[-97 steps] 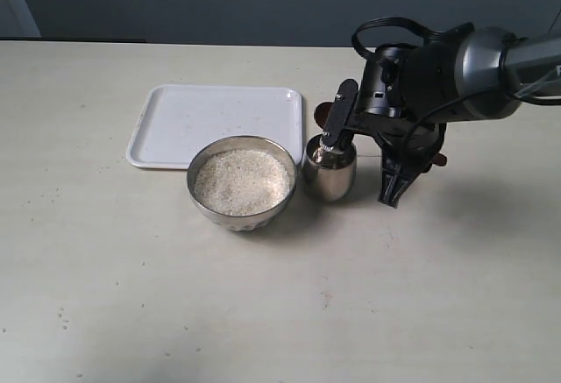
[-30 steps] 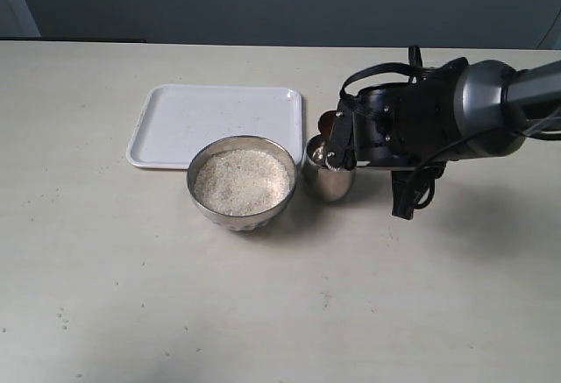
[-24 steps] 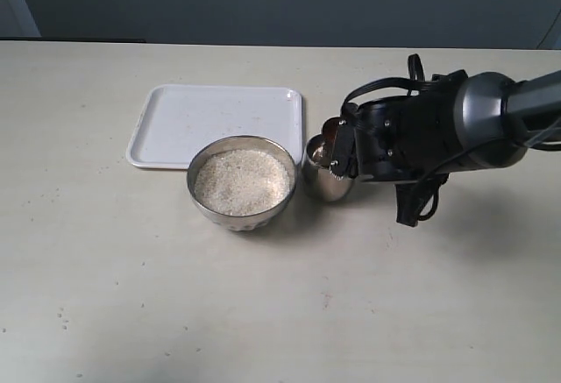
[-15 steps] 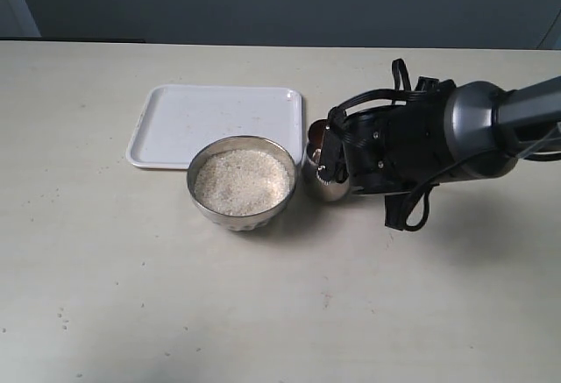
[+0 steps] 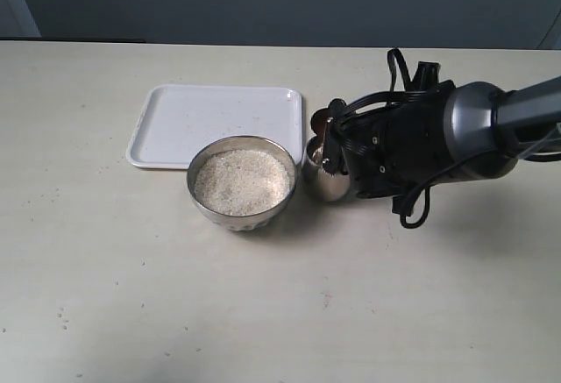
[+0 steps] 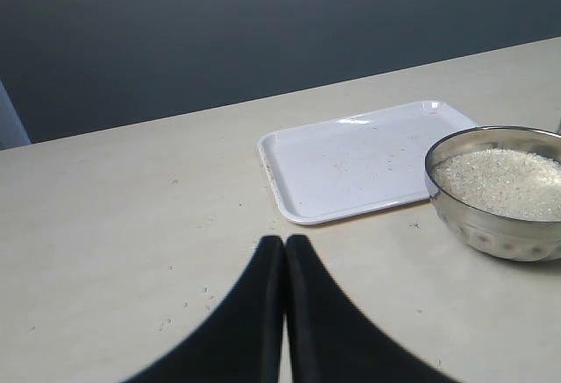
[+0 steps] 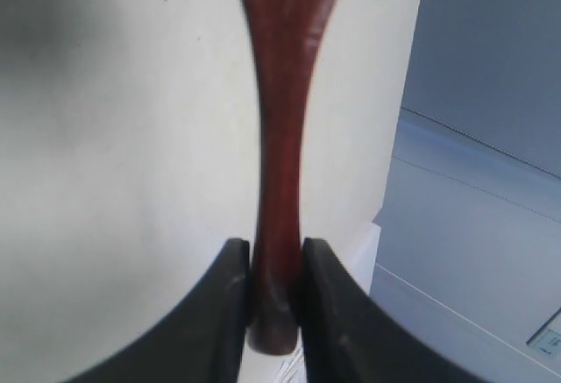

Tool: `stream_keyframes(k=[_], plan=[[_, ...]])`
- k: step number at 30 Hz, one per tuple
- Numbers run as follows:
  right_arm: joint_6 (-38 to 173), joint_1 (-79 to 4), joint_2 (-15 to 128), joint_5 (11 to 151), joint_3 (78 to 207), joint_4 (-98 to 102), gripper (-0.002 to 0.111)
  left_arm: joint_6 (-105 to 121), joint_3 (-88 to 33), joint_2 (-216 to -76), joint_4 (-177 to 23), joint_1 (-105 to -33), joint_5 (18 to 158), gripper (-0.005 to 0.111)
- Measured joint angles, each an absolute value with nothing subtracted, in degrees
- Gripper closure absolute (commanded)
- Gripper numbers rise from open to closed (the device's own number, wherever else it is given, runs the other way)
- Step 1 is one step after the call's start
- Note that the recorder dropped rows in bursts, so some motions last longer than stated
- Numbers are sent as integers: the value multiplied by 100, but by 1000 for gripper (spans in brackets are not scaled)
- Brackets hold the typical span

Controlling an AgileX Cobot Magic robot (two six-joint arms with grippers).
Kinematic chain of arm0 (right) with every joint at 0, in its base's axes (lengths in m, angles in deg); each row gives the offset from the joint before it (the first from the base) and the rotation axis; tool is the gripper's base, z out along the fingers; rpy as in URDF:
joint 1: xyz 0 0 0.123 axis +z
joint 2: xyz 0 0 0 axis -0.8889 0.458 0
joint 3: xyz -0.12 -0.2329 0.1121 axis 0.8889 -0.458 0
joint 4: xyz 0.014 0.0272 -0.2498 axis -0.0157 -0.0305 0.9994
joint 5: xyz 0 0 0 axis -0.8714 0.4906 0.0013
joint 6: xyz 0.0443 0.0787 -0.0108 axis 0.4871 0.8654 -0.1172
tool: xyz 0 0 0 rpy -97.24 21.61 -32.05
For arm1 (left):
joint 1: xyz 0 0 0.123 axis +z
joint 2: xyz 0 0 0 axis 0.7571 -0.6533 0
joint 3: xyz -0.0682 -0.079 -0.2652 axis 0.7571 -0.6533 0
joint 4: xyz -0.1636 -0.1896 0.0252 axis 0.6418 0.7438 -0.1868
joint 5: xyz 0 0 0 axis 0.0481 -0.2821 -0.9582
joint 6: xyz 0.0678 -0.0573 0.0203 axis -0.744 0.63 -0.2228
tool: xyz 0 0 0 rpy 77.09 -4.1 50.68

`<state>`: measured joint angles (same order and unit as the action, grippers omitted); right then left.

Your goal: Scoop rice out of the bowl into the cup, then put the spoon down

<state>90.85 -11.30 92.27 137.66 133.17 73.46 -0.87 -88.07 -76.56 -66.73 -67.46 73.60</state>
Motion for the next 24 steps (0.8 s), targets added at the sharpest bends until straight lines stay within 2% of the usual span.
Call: stream_keyframes(k=[24], plan=[[9126, -1073, 9227, 14018, 13317, 7729, 109, -87, -8807, -7656, -6673, -6746, 7360, 106]])
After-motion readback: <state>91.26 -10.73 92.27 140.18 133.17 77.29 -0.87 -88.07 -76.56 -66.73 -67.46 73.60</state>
